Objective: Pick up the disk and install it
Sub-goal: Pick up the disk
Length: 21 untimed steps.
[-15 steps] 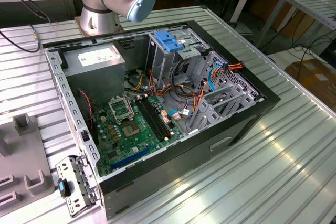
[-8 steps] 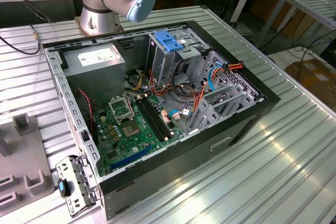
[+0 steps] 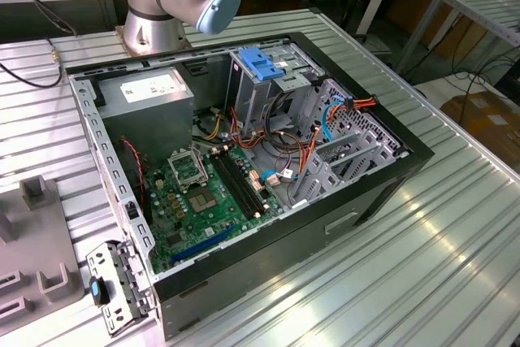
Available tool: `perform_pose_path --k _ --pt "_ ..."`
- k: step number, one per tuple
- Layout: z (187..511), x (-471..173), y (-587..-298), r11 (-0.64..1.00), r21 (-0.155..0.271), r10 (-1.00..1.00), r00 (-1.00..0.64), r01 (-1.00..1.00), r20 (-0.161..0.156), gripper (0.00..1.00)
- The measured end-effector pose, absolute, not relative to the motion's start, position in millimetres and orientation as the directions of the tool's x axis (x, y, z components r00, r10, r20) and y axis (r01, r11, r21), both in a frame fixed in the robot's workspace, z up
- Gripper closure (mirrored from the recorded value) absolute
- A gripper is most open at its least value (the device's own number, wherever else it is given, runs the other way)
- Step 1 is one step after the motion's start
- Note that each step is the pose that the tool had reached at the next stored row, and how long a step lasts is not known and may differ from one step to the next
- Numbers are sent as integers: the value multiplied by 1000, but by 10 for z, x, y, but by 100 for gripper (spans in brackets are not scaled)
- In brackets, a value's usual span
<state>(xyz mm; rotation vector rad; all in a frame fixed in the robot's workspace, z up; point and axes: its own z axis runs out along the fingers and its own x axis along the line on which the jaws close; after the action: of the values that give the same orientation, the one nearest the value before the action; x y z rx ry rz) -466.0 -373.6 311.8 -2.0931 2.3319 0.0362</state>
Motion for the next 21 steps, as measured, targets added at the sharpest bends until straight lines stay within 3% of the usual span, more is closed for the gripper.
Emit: perform_pose_path --k 14,16,17,21 --pt "2954 -4661 -3676 106 12 -994 -106 -994 -23 40" --pt "2952 -4661 -3676 106 12 -994 -106 -994 -23 42" --pt "2952 -4661 -3676 106 12 -994 -106 -994 -23 49" --pt "2951 -4669 -3676 106 11 -994 -106 -994 -23 49"
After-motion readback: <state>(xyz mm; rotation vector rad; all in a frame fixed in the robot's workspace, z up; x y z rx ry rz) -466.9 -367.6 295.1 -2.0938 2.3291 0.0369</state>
